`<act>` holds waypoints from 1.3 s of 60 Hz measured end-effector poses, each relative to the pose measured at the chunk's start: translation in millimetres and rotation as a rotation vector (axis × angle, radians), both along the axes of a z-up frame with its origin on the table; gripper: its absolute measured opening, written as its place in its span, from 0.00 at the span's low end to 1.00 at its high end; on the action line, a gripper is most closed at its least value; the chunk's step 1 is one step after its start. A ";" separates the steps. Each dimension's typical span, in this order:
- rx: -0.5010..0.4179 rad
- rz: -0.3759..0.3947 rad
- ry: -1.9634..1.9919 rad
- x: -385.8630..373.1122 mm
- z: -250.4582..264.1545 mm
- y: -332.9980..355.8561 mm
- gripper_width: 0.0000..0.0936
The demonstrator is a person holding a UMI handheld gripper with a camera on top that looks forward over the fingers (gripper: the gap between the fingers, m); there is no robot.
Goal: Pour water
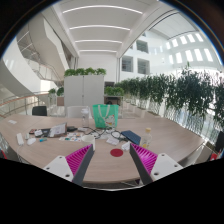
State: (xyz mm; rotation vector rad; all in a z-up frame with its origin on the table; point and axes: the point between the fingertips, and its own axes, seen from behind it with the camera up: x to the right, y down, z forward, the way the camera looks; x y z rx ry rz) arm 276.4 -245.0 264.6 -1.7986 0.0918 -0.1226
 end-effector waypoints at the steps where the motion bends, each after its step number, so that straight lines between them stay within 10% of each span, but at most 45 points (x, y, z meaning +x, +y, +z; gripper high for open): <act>1: 0.015 -0.010 -0.006 12.1 -3.8 7.3 0.89; 37: 0.072 -0.115 0.018 236.8 -174.2 251.7 0.88; 44: 0.051 -0.067 -0.016 232.6 -195.4 275.5 0.63; 63: -0.068 -0.197 0.043 238.8 -204.5 279.4 0.45; 78: -0.082 -0.077 -0.417 168.9 -56.6 316.5 0.40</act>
